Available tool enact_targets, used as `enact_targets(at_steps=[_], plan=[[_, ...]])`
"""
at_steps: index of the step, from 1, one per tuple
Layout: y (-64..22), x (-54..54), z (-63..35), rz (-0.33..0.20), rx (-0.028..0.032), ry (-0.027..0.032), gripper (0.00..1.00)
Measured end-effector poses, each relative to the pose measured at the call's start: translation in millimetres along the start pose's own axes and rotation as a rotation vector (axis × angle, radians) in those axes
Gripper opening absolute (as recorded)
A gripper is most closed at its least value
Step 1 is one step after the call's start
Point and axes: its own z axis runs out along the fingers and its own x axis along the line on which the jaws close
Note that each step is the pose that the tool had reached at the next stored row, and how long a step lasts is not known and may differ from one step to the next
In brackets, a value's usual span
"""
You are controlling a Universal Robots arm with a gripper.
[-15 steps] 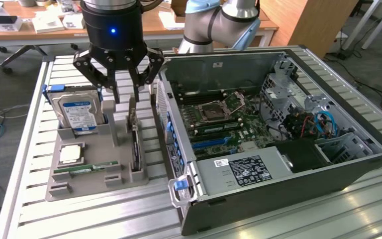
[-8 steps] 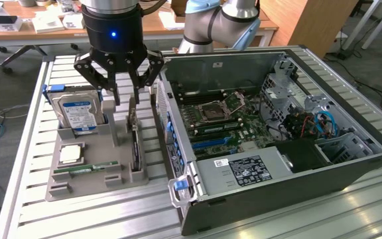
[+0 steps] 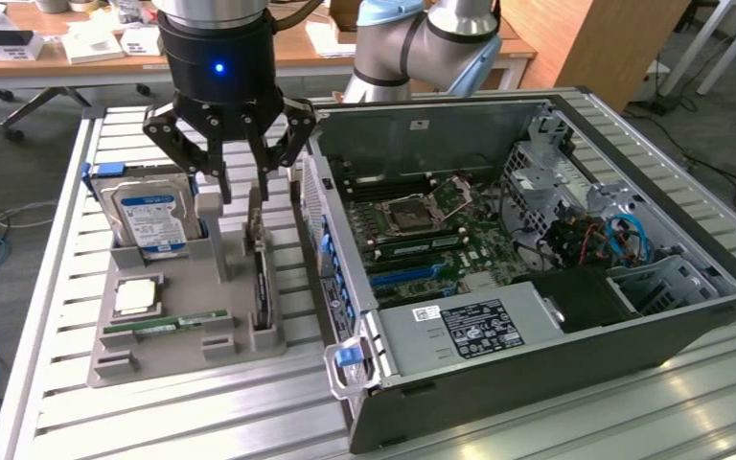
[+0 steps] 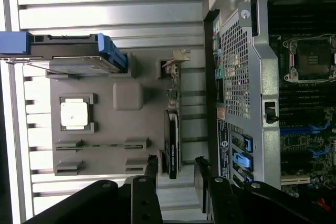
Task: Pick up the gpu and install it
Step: 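Pick up the gpu and move the gpu toward the slot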
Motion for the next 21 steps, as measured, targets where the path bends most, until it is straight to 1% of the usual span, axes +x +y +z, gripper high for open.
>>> enact_targets(at_steps=[6,14,21], plan=[[-0.1,1.1,-0.1,0.0,0.0001,0.0002,0.41],[-0.3,1.2,4.5,0.0,0.0001,0.0001,0.41],[-0.3,1.3,5.3,0.0,0.0002,0.0001,0.41]])
